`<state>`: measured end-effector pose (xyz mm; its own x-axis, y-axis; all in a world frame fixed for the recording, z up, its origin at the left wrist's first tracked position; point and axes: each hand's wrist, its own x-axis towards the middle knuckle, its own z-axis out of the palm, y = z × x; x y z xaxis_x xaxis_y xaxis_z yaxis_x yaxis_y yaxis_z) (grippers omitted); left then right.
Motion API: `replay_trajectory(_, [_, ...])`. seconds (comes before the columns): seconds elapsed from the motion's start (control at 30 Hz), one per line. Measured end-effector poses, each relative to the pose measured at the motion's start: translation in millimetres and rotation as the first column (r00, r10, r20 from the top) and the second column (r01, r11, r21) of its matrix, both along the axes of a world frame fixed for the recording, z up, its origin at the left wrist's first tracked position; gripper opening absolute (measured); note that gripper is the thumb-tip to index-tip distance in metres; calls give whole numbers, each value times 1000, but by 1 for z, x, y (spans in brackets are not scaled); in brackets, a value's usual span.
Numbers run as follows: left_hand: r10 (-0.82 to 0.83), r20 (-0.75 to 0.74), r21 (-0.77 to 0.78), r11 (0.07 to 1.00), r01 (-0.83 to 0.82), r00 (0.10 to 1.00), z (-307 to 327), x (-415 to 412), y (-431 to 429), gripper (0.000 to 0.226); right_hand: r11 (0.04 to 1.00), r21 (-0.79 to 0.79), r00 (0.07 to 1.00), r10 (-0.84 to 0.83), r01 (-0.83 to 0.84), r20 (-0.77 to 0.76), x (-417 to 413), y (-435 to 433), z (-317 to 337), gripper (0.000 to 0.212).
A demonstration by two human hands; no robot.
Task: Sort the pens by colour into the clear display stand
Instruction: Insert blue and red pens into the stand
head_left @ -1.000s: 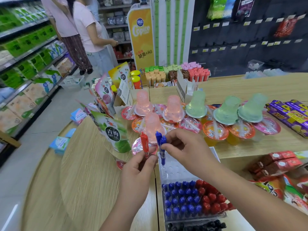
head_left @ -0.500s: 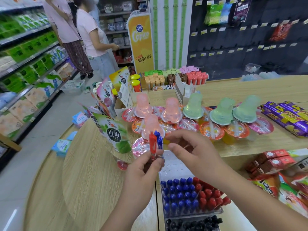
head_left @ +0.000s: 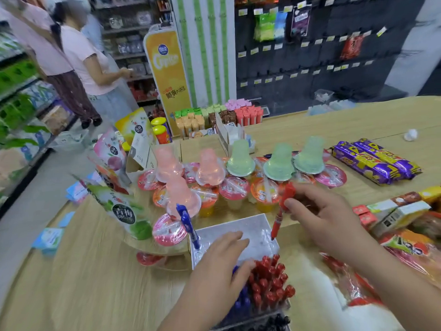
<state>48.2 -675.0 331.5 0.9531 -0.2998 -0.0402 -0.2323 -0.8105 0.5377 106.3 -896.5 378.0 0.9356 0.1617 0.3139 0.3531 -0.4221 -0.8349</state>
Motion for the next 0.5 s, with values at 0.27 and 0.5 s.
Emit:
replay_trajectory(0.27, [-122, -116, 365, 918, 157, 986, -19, 5, -6, 92, 999, -44, 1000, -4, 4, 5, -1, -19, -17, 25])
replay_trajectory(0.5, [-71, -152, 401, 907, 127, 986, -15, 4, -3, 93, 999, -38, 996, -34, 38, 78, 24, -2, -27, 13])
